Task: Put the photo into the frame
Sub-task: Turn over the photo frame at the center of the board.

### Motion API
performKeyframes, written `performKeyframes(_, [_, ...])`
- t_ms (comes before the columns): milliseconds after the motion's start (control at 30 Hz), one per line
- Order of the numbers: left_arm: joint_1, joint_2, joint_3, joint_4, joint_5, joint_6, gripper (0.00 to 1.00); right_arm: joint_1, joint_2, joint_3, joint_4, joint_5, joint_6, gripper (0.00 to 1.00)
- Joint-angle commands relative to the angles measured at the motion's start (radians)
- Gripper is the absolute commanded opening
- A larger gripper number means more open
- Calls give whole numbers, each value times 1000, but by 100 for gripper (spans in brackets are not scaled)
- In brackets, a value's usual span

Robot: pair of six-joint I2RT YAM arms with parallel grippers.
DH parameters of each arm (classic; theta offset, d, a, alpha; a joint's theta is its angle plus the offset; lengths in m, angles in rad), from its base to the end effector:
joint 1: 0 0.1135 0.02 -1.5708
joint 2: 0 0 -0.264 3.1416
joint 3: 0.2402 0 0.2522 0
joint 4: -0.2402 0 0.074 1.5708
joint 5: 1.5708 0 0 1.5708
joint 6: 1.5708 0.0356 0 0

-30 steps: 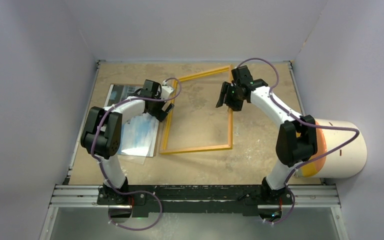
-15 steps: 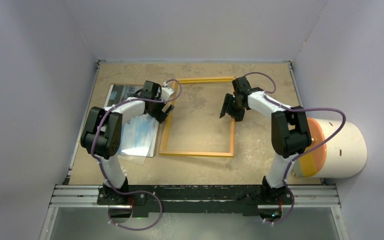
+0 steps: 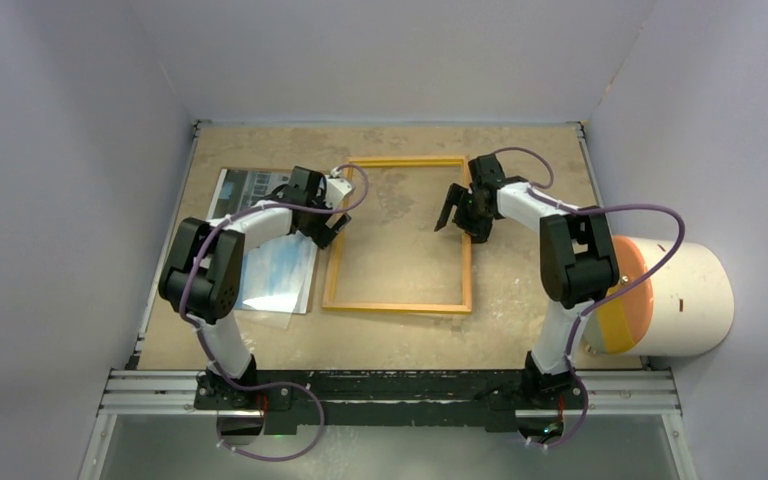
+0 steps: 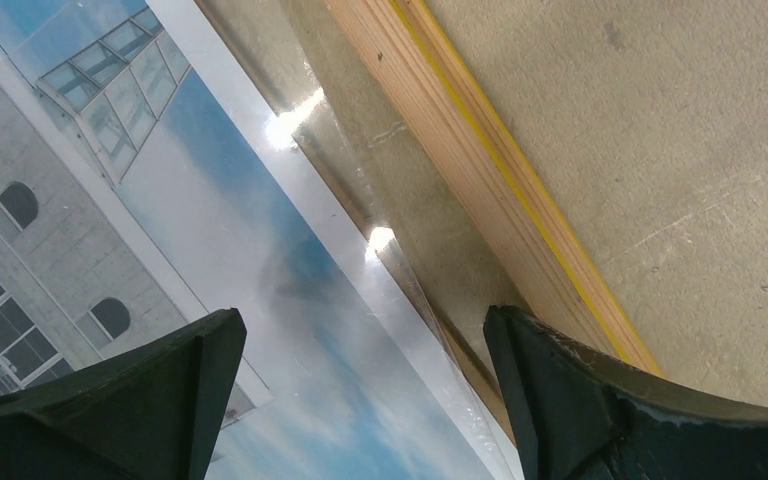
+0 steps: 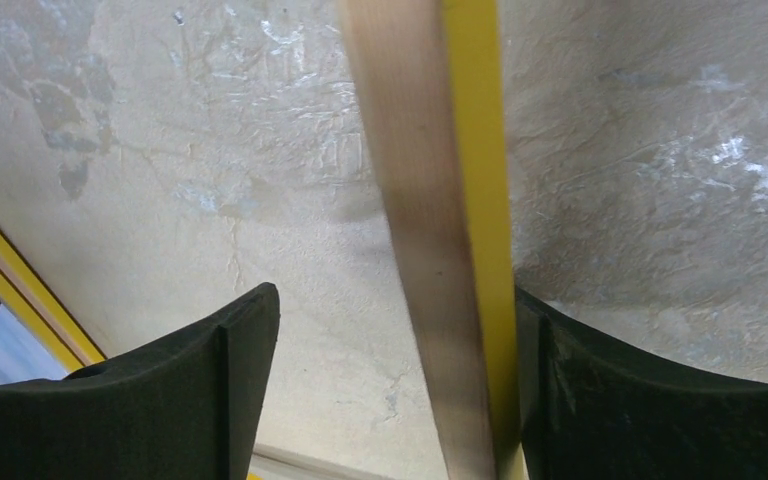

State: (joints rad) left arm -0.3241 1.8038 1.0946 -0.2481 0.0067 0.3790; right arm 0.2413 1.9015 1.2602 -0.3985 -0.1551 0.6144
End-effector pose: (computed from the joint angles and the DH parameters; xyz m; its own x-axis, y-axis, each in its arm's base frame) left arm 0.3497 -0.1177 0.1668 -0.6009 0.5922 -0.5369 0.5860 0.7832 0.2079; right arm 0.3805 0.0993 0.1706 -0.8641 0.3739 -0.3370 0.2277 0.8874 0.4008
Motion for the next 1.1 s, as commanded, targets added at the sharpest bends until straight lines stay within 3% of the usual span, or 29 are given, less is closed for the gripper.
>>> performKeyframes(0, [-27,-6,-36,-8,-34,36,100,6,33,-13,-45,101,-14,84])
performKeyframes(300, [-52,-4,-26,-13,-50,32,100,4,18,11,-130,284,-14,97])
performKeyframes(700, [-102,-12,-7,-33,-37,15,100,5,-93,24,-150,411,17,96])
performKeyframes(933, [-96,-14,107,-117,-11,-5,100,56,-178,75,-112,335,12,95])
performKeyframes(1067, [-1,-24,233,-212,56,-7,100,179,-174,153,-74,289,25,95])
